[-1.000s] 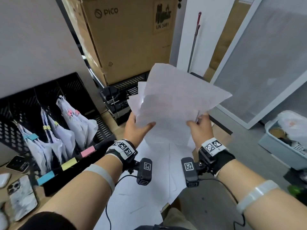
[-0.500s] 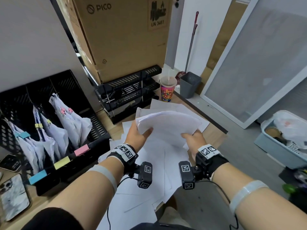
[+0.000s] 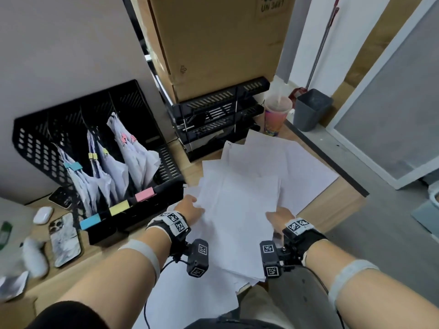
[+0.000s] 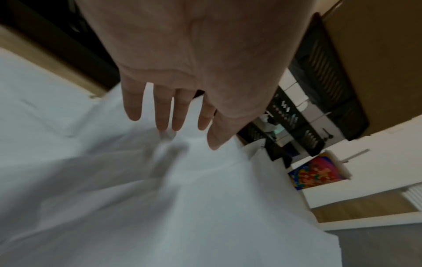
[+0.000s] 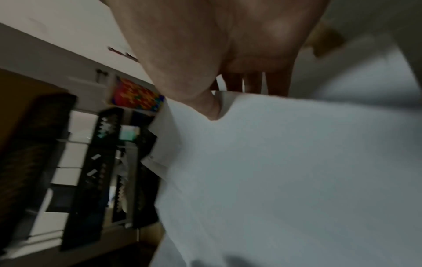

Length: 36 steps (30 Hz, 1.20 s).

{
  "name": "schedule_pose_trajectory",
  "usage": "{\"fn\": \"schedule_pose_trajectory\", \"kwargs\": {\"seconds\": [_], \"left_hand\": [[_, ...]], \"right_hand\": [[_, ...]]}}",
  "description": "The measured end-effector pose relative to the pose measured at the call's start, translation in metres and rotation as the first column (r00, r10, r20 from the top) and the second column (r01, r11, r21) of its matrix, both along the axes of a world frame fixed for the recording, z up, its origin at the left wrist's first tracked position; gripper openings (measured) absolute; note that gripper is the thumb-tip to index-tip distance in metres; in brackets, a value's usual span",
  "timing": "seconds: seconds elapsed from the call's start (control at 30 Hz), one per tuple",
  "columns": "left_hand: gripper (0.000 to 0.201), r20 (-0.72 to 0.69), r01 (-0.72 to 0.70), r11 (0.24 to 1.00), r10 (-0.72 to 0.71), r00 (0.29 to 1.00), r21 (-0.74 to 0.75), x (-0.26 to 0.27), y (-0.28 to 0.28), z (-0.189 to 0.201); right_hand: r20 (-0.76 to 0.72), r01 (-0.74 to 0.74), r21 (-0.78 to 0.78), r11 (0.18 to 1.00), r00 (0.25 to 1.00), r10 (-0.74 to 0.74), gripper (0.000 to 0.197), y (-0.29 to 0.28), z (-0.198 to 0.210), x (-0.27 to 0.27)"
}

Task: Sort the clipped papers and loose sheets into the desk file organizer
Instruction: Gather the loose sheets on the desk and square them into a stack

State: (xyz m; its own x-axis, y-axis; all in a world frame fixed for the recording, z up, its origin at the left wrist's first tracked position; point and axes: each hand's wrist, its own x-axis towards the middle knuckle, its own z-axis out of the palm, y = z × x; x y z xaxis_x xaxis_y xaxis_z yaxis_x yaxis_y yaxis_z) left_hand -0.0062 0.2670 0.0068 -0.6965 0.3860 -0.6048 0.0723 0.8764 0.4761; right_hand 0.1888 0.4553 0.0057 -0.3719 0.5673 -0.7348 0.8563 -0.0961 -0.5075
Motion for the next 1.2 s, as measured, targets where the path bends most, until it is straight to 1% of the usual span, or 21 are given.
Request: {"fn": "schedule_pose_trajectory", "kwargs": {"seconds": [0.07,0.13,0.2,0.27,0.3,0.4,0.43,0.47,0.57,0.67,0.73,0.8,0.83,0.93,0.97,1.0,1.07,1.1,1.13,1.2], "left_hand": [[0.058,0.028,-0.019,0.999,0.020,0.999,-0.039,0.005,-0.011,-0.012],[0.063,0.092,-0.053,0.998,0.055,0.994,-0.029,0.009,-0.016,-0.024],[0.065,0.113,-0.061,0.997,0.065,0.991,-0.036,0.012,-0.019,-0.034],[0.063,0.125,-0.060,0.997,0.065,0.990,-0.041,0.015,-0.022,-0.038],[0.062,0.127,-0.065,0.997,0.070,0.989,-0.041,0.014,-0.024,-0.039],[0.052,0.103,-0.078,0.994,0.087,0.991,-0.083,0.008,-0.033,-0.043],[0.051,0.079,-0.089,0.990,0.098,0.992,-0.109,0.004,-0.038,-0.045],[0.055,0.049,-0.106,0.984,0.114,0.992,-0.145,0.000,-0.042,-0.046],[0.077,0.009,-0.178,0.955,0.185,0.983,-0.236,-0.005,-0.052,-0.047],[0.085,0.020,-0.235,0.947,0.246,0.969,-0.219,-0.003,-0.055,-0.050],[0.085,0.023,-0.269,0.945,0.277,0.960,-0.186,-0.002,-0.056,-0.052],[0.081,0.033,-0.266,0.954,0.273,0.961,-0.139,-0.003,-0.059,-0.058],[0.073,0.036,-0.248,0.962,0.253,0.967,-0.117,-0.003,-0.062,-0.060],[0.036,0.037,-0.202,0.979,0.202,0.979,-0.008,-0.003,-0.071,-0.064],[0.029,0.042,-0.199,0.980,0.198,0.979,0.028,-0.002,-0.074,-0.064],[0.027,0.048,-0.196,0.979,0.193,0.980,0.051,0.000,-0.076,-0.063],[0.039,0.023,-0.170,0.984,0.169,0.985,0.059,0.001,-0.083,-0.063],[0.042,-0.018,-0.142,0.989,0.143,0.990,0.035,0.001,-0.088,-0.062],[0.040,-0.073,-0.103,0.995,0.102,0.992,-0.012,0.000,-0.095,-0.062],[0.025,-0.155,-0.033,0.990,0.012,0.988,-0.135,-0.003,-0.114,-0.061]], "right_hand": [[0.012,-0.007,-0.010,1.000,1.000,0.007,0.039,-0.013,-0.011,-0.008],[-0.028,0.007,-0.015,1.000,1.000,-0.007,0.037,-0.024,-0.017,-0.015],[-0.042,0.013,-0.025,1.000,0.999,-0.014,0.041,-0.032,-0.021,-0.021],[0.010,0.032,0.001,0.999,0.999,-0.032,0.050,-0.035,-0.024,-0.022],[0.036,0.027,0.026,0.999,0.999,-0.028,0.050,-0.035,-0.025,-0.021],[0.020,-0.049,0.092,0.995,0.999,0.048,0.029,-0.026,-0.026,-0.015],[0.016,-0.074,0.111,0.991,0.997,0.073,0.026,-0.022,-0.023,-0.012],[0.016,-0.083,0.129,0.988,0.997,0.082,0.027,-0.017,-0.021,-0.009],[0.043,-0.117,0.146,0.982,0.993,0.112,0.025,-0.008,-0.014,-0.004],[0.108,-0.216,0.092,0.972,0.973,0.206,0.017,-0.012,-0.015,-0.007],[0.106,-0.270,0.086,0.959,0.960,0.261,0.022,-0.022,-0.024,-0.013],[0.099,-0.297,0.108,0.949,0.953,0.287,0.039,-0.035,-0.035,-0.020],[0.091,-0.300,0.108,0.948,0.952,0.291,0.046,-0.042,-0.036,-0.023],[0.034,-0.287,0.049,0.957,0.958,0.285,0.060,-0.061,-0.039,-0.032],[0.029,-0.291,0.025,0.956,0.956,0.290,0.062,-0.065,-0.041,-0.033],[0.024,-0.310,0.016,0.951,0.950,0.310,0.059,-0.067,-0.044,-0.033],[0.017,-0.355,0.055,0.933,0.935,0.355,0.039,-0.069,-0.049,-0.032],[0.019,-0.358,0.089,0.930,0.934,0.357,0.029,-0.068,-0.049,-0.032],[0.016,-0.342,0.121,0.932,0.939,0.342,0.024,-0.066,-0.046,-0.033],[0.009,-0.322,0.173,0.931,0.946,0.325,0.018,-0.061,-0.035,-0.037]]}}
